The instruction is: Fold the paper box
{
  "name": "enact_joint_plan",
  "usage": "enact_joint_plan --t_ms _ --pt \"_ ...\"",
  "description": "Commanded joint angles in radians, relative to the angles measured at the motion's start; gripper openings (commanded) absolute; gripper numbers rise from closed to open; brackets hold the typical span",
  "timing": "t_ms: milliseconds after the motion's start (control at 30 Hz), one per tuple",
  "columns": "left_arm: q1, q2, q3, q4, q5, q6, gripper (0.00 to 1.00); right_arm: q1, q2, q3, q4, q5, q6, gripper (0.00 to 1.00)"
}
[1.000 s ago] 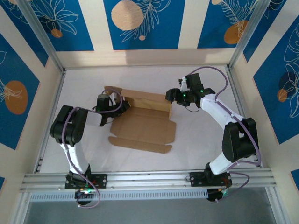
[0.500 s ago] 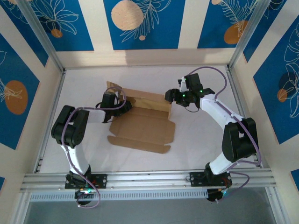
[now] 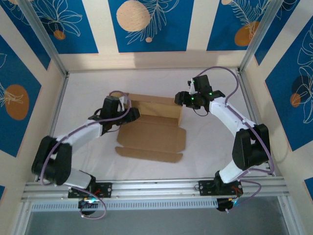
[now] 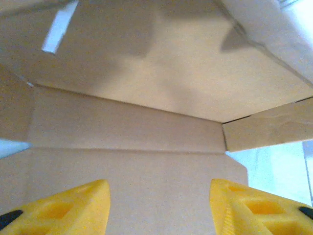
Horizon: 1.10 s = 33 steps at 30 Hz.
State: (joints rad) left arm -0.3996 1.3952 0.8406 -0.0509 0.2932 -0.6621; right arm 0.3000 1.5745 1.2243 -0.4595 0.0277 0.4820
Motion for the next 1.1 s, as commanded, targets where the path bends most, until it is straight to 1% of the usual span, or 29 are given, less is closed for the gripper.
enact_joint_plan --t_ms 0,133,200,300,400,433,567,633,700,733,767,800,833,867,900,933,1000,1067 --pt "0.003 -0.091 0.078 -0.239 -0.036 0.151 0.57 0.008 -0.02 -0.004 -0.027 0.047 -0.031 0.66" --pt "0.013 -0.219 0.109 -0.268 -0.004 0.22 0.6 0.012 -0.034 -0.009 -0.016 0.042 -0.042 0.66" --pt "0.03 -0.242 0.155 -0.301 -0.05 0.24 0.61 0.018 -0.036 -0.014 -0.013 0.039 -0.045 0.66" --pt "0.091 -0.201 0.237 -0.355 -0.207 0.239 0.64 0.031 -0.042 -0.023 -0.006 0.041 -0.045 0.66" --pt "0.191 -0.105 0.305 -0.333 -0.277 0.225 0.63 0.036 -0.048 -0.035 -0.001 0.031 -0.041 0.66" --pt "0.231 -0.063 0.318 -0.304 -0.271 0.212 0.63 0.037 -0.051 -0.038 0.001 0.025 -0.041 0.66" --pt "0.355 0.11 0.394 -0.2 -0.191 0.138 0.62 0.041 -0.054 -0.049 0.001 0.012 -0.04 0.66" --pt "0.393 0.215 0.448 -0.153 -0.121 0.102 0.62 0.043 -0.053 -0.053 0.0 0.012 -0.04 0.66" --pt "0.405 0.324 0.525 -0.147 -0.055 0.105 0.61 0.044 -0.051 -0.054 -0.001 0.008 -0.04 0.66" --pt "0.404 0.384 0.573 -0.16 -0.011 0.111 0.59 0.042 -0.05 -0.054 0.0 0.008 -0.039 0.66" --pt "0.406 0.434 0.612 -0.167 0.038 0.113 0.51 0.044 -0.048 -0.053 0.0 0.008 -0.037 0.66" --pt "0.406 0.489 0.649 -0.174 0.103 0.108 0.45 0.043 -0.047 -0.051 0.0 0.006 -0.034 0.66" --pt "0.406 0.531 0.67 -0.172 0.178 0.085 0.42 0.044 -0.043 -0.047 0.001 0.004 -0.033 0.66" --pt "0.404 0.556 0.672 -0.163 0.229 0.059 0.4 0.044 -0.038 -0.044 0.001 0.004 -0.03 0.66" --pt "0.4 0.564 0.647 -0.128 0.282 0.031 0.36 0.044 -0.033 -0.04 -0.001 0.005 -0.027 0.66" --pt "0.39 0.549 0.598 -0.079 0.309 0.001 0.34 0.044 -0.028 -0.036 0.0 0.007 -0.024 0.66" --pt "0.377 0.498 0.502 -0.016 0.323 -0.033 0.33 0.044 -0.024 -0.039 0.007 0.012 -0.013 0.66" --pt "0.378 0.443 0.385 0.071 0.337 -0.111 0.32 0.044 -0.02 -0.044 0.02 0.014 0.001 0.66"
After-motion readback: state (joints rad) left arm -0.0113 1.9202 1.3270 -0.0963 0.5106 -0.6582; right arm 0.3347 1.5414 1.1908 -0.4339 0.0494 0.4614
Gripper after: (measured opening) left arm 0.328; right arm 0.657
